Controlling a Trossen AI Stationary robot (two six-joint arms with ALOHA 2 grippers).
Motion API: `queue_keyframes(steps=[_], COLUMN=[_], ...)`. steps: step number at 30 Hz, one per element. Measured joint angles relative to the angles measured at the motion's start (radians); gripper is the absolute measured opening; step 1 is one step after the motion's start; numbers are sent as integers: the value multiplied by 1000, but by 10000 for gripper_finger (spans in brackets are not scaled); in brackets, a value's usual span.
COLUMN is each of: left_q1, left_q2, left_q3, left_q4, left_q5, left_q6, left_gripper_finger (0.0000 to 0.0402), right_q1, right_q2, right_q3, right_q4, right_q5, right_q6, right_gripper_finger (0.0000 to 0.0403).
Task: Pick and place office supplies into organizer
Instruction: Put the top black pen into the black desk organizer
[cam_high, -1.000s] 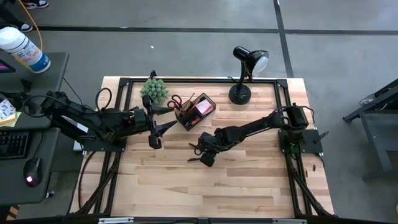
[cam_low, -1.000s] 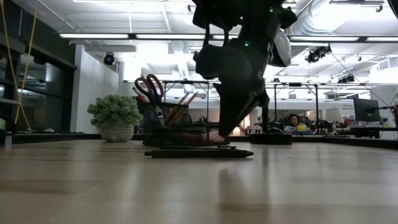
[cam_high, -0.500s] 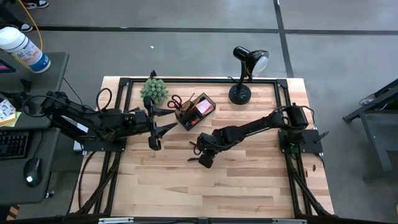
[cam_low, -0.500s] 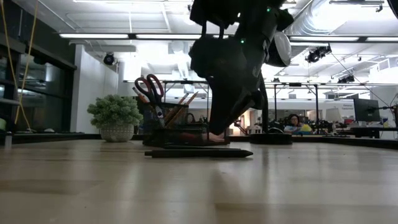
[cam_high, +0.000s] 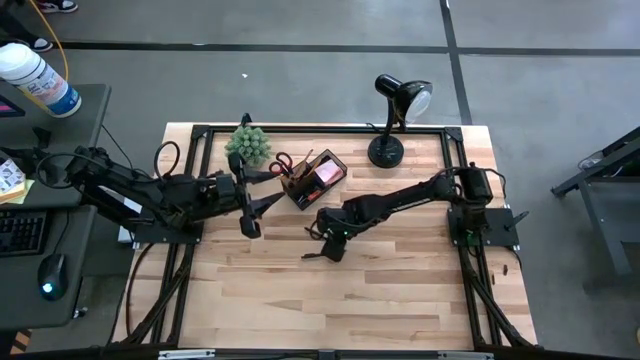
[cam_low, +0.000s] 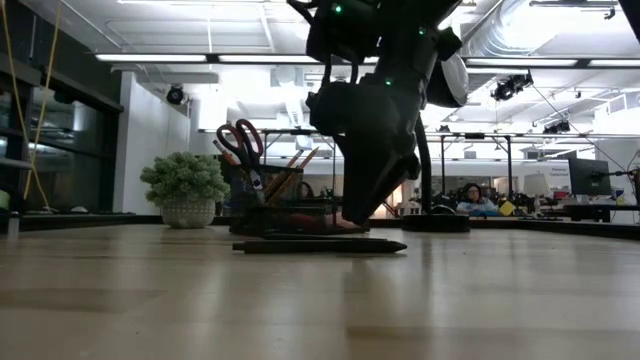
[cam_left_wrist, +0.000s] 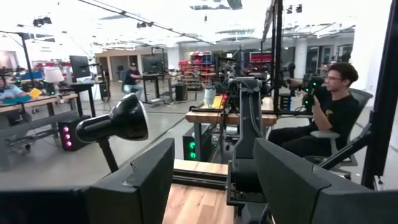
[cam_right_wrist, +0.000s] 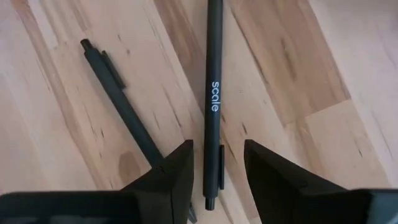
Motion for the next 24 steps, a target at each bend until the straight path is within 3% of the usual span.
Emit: queue_keyframes(steps=[24], left_q1=[1], left_q2=[-4], left_q3=[0], left_q4=[8], left_q5=[-45], left_q6=[6], left_gripper_finger=[209], right_q1=[2], right_q2=[51], right_q3=[0], right_q4=[13], right_q5=[24], right_q6=[-34], right_gripper_finger=[133])
